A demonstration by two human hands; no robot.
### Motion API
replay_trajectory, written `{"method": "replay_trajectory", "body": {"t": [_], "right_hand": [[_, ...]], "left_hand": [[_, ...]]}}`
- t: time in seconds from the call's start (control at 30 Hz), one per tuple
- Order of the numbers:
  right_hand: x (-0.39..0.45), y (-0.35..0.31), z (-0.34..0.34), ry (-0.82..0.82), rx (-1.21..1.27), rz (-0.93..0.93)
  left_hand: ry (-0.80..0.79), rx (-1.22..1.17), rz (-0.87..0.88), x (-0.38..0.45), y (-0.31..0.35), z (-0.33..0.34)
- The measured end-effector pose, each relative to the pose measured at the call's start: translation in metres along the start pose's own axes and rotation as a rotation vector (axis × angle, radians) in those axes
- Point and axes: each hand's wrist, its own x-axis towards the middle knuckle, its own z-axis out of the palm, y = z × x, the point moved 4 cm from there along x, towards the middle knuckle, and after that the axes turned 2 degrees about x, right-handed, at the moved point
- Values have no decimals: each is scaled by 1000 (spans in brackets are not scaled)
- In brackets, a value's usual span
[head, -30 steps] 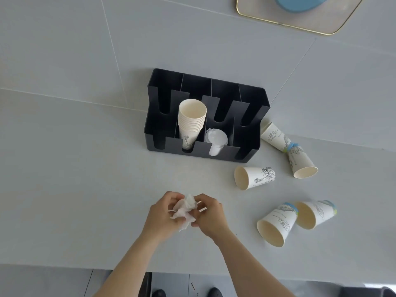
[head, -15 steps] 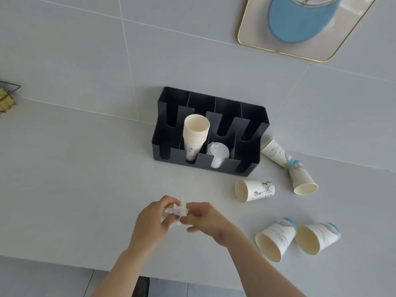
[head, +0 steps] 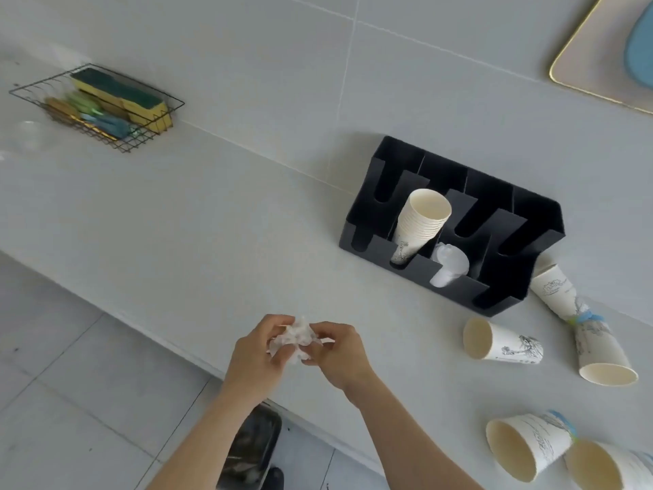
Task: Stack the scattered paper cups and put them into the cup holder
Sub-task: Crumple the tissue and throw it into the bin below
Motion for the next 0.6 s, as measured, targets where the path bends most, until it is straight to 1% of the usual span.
{"method": "replay_trajectory", "body": {"t": [0.17, 0.23, 0.33, 0.43, 0.6], "right_hand": [[8, 14, 70, -86, -84, 18], [6, 24, 99, -157, -110, 19], [1, 43, 136, -253, -171, 31], [-4, 69, 166, -309, -228, 80], [-3, 129, 192, -347, -294, 154]], "left_hand": [[81, 36, -122, -39, -54, -44], [106, 58, -163, -55, -79, -58], [193, 102, -225, -80, -115, -72], [242, 97, -303, -100, -149, -73], [198, 100, -425, -118, -211, -44]]}}
